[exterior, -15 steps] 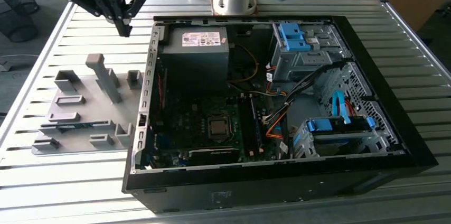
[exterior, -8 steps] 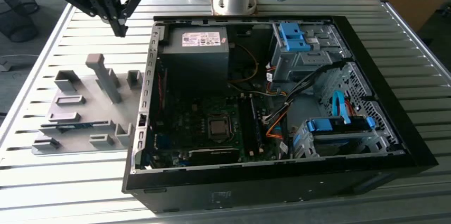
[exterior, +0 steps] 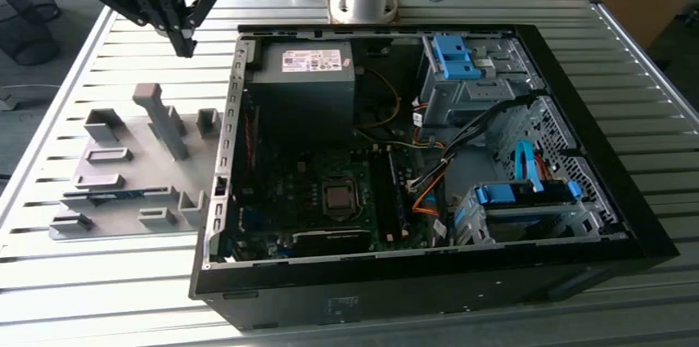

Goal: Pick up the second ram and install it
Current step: 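Reach for the second ram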

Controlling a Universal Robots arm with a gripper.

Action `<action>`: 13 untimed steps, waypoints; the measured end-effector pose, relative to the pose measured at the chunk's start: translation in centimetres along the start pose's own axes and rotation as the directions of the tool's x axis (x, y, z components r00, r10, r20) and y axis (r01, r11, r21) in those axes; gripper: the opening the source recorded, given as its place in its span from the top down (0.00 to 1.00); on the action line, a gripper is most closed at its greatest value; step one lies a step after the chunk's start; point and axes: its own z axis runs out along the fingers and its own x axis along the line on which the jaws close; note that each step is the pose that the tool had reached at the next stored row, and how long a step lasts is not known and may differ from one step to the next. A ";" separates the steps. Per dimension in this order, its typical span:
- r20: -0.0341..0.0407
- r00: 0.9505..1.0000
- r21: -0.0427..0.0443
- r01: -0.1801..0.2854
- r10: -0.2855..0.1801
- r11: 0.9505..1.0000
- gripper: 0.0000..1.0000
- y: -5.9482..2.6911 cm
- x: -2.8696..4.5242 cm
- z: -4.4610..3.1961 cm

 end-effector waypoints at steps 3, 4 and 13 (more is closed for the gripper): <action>0.000 1.000 0.000 0.000 0.000 1.000 0.90 -0.01 0.17 0.00; 0.000 1.000 0.000 0.000 0.000 1.000 0.90 -0.02 0.23 0.00; 0.000 1.000 0.000 0.000 0.000 1.000 0.90 -0.05 0.69 -0.01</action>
